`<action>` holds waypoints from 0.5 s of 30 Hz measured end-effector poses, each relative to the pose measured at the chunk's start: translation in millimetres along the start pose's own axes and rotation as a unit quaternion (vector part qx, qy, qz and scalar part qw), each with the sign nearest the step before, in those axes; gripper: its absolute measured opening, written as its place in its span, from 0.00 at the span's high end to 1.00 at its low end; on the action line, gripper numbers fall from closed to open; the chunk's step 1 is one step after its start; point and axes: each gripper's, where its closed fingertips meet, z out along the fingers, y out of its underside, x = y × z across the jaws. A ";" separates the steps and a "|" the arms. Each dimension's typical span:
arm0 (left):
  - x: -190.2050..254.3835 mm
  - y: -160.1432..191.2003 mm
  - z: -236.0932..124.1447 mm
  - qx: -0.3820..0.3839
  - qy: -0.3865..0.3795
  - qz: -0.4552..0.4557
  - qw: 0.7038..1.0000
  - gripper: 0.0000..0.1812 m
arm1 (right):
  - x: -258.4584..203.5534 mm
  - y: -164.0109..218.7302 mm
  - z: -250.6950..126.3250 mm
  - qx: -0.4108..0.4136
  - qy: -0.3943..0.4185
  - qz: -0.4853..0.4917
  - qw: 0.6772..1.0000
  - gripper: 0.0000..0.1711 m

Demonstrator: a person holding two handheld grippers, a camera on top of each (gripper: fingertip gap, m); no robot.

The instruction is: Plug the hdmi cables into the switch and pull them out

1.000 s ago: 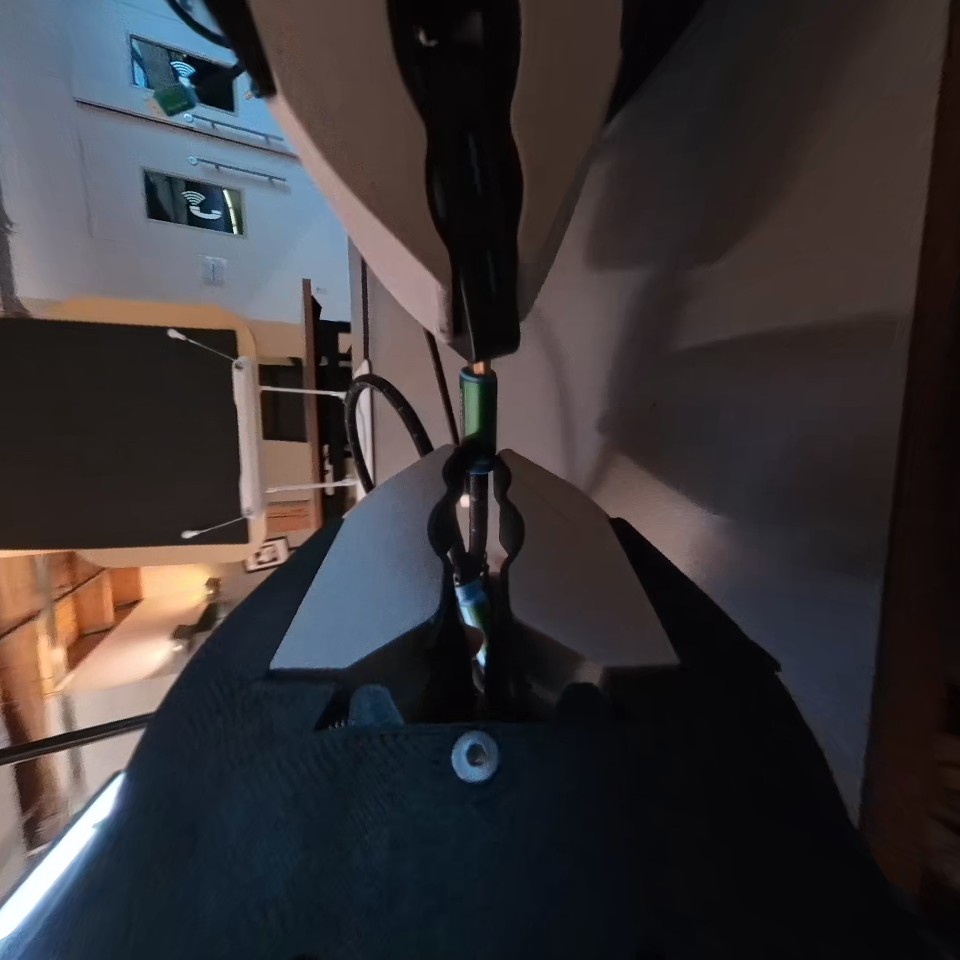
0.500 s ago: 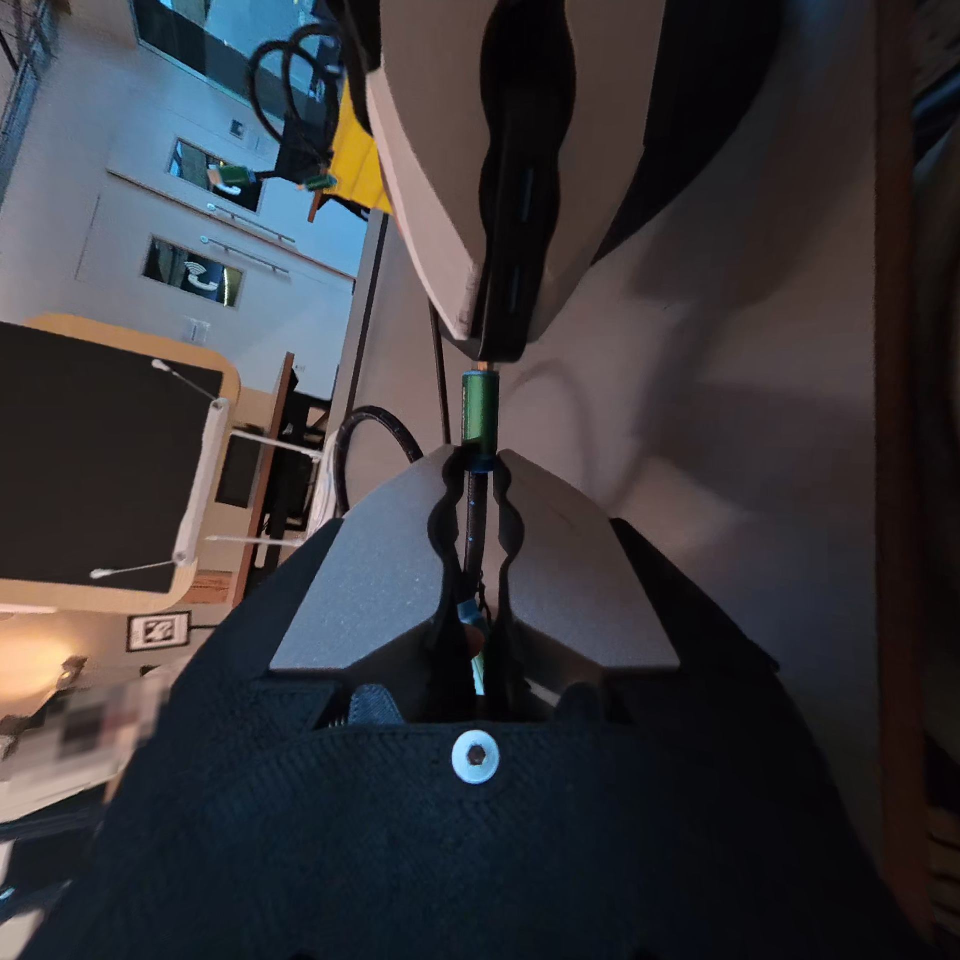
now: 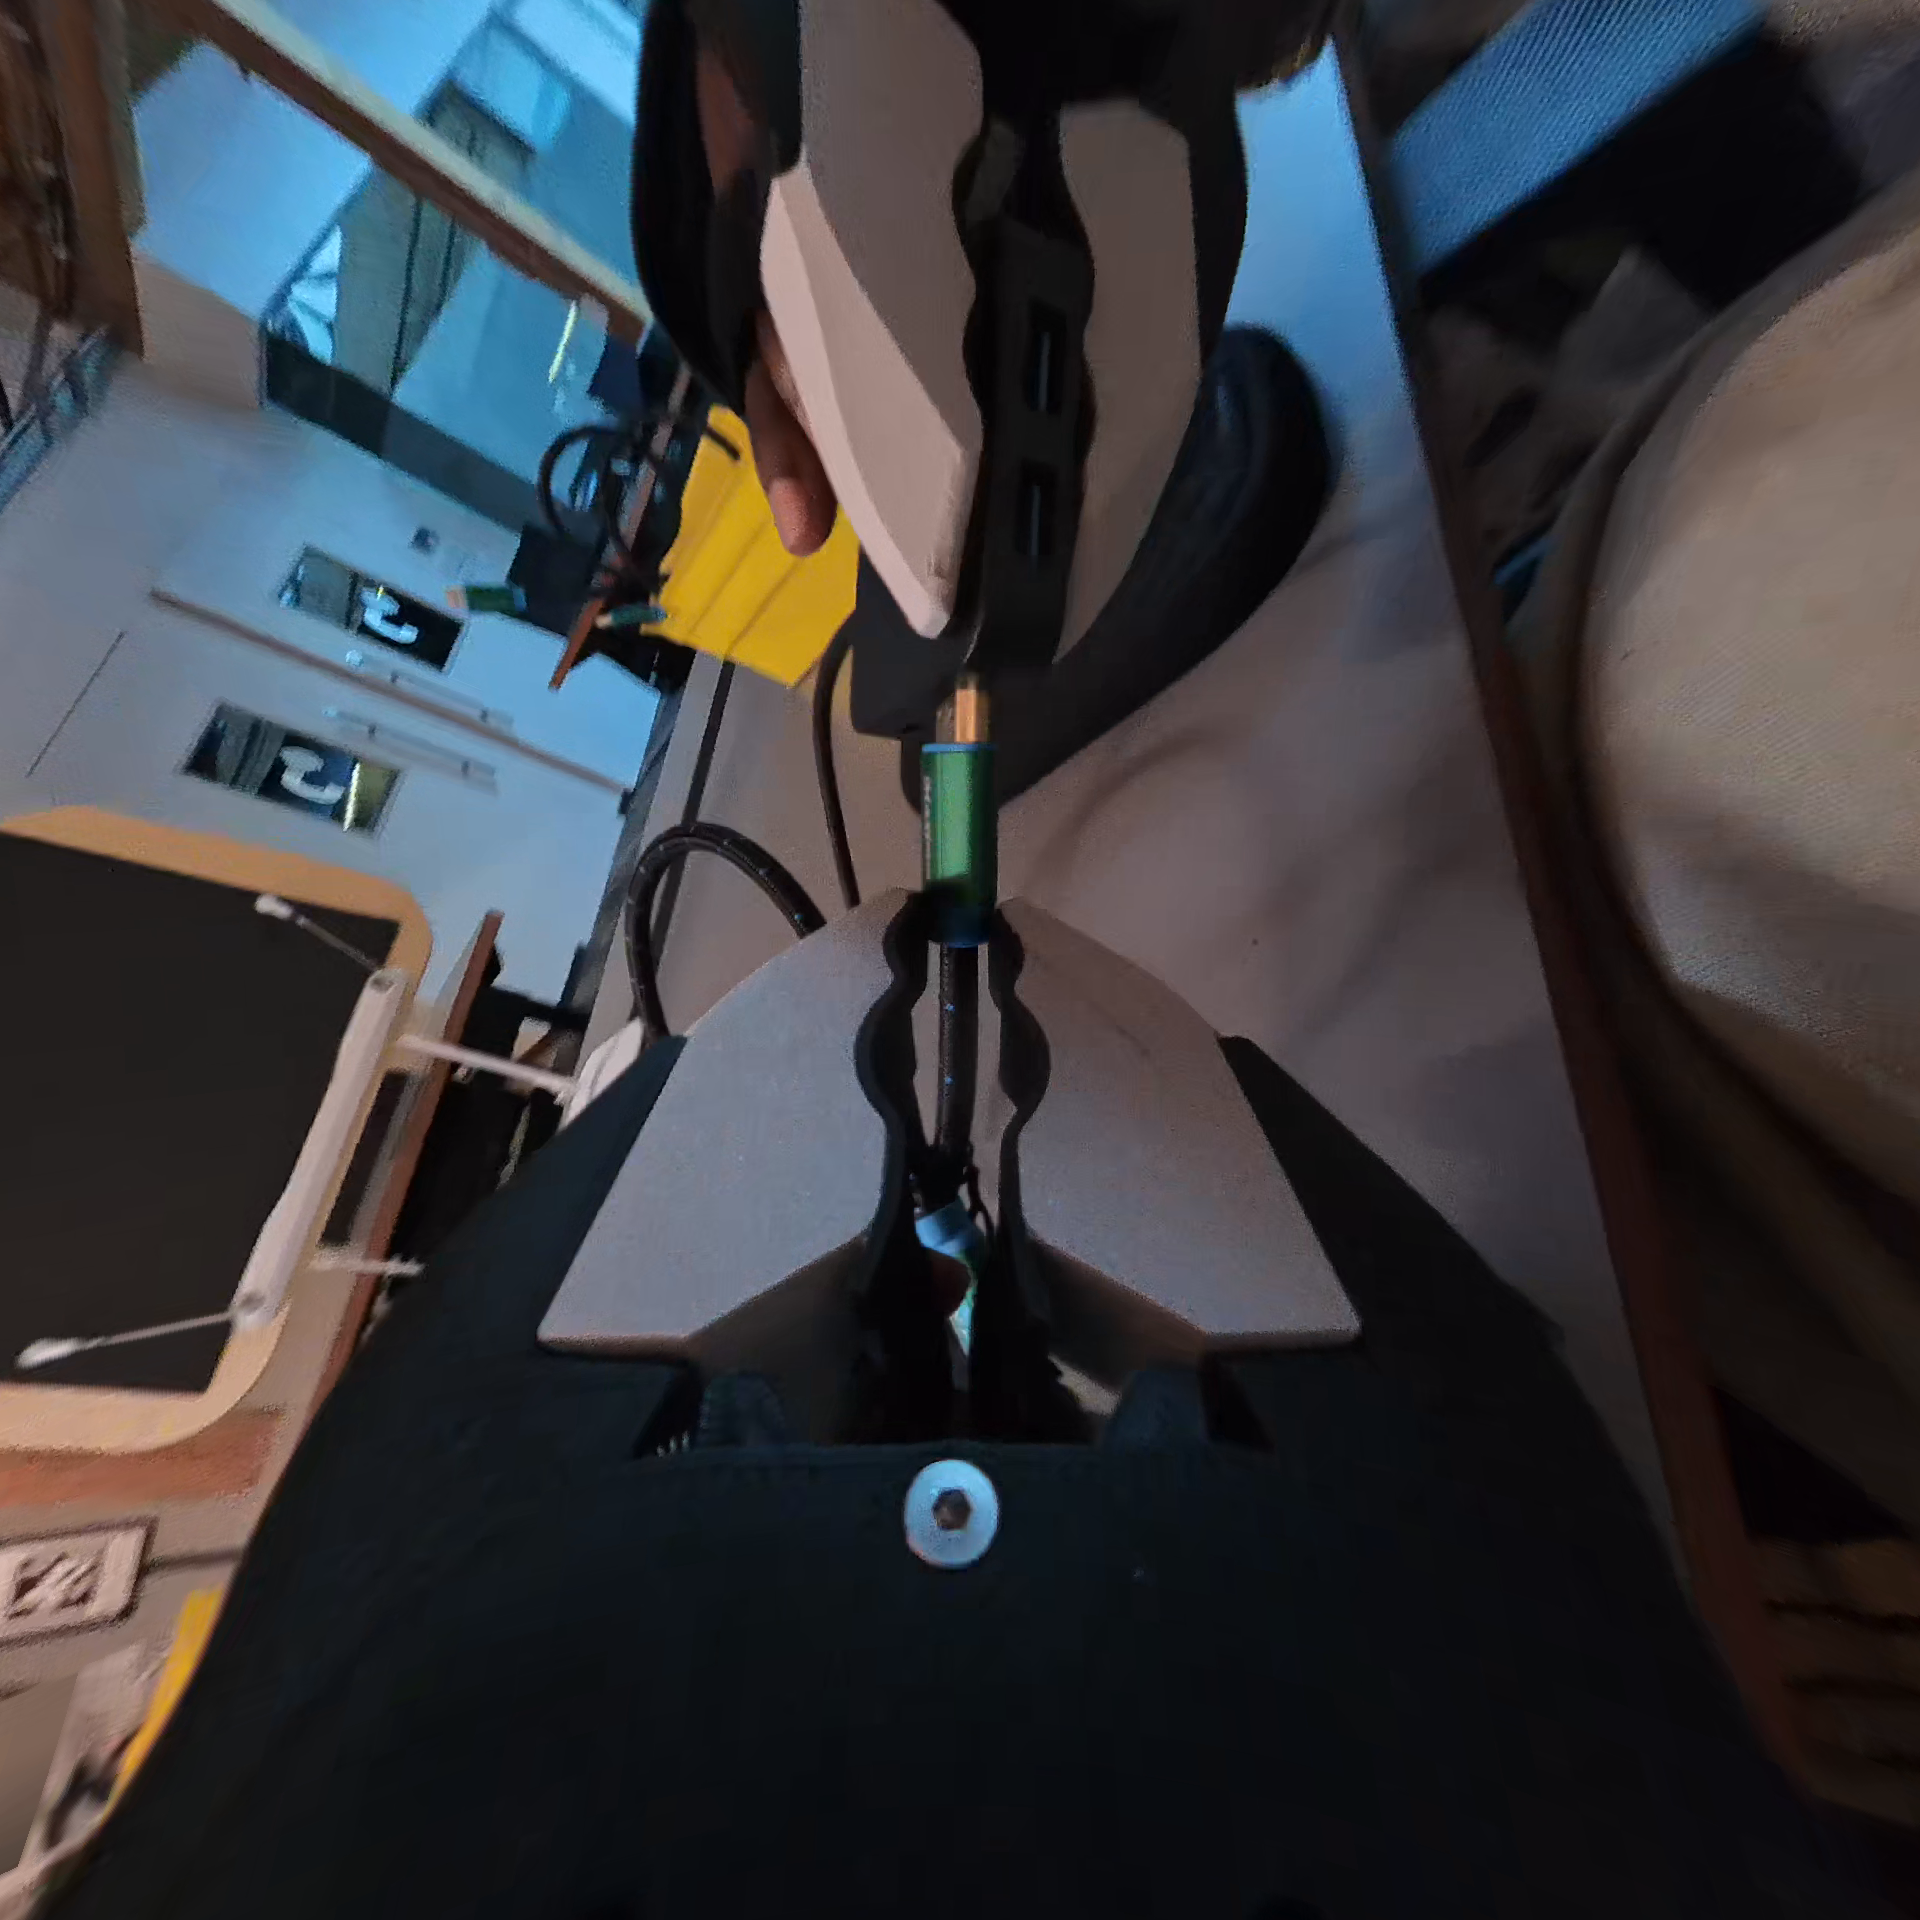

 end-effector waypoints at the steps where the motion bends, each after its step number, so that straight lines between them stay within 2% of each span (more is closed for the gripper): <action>1: 0.7 1.6 0.8 -0.018 -0.005 0.007 1.000 0.95 | -1.4 1.7 0.5 -0.006 -0.001 -0.003 1.000 0.92; 5: 0.5 9.5 6.5 -0.112 -0.035 0.079 0.990 0.95 | -10.1 9.7 3.2 -0.036 -0.022 -0.023 0.999 0.92; 7: 3.5 9.8 10.1 -0.132 -0.037 0.097 0.986 0.94 | -16.7 14.2 3.7 -0.046 -0.031 -0.038 0.998 0.92; 10: 1.8 5.0 11.6 -0.097 -0.046 0.049 0.993 0.95 | -14.1 14.5 -0.3 -0.034 -0.019 -0.020 0.999 0.92; 15: -5.0 10.8 13.7 -0.119 -0.051 0.074 0.989 0.94 | -12.0 21.4 0.6 -0.059 -0.013 -0.041 0.997 0.92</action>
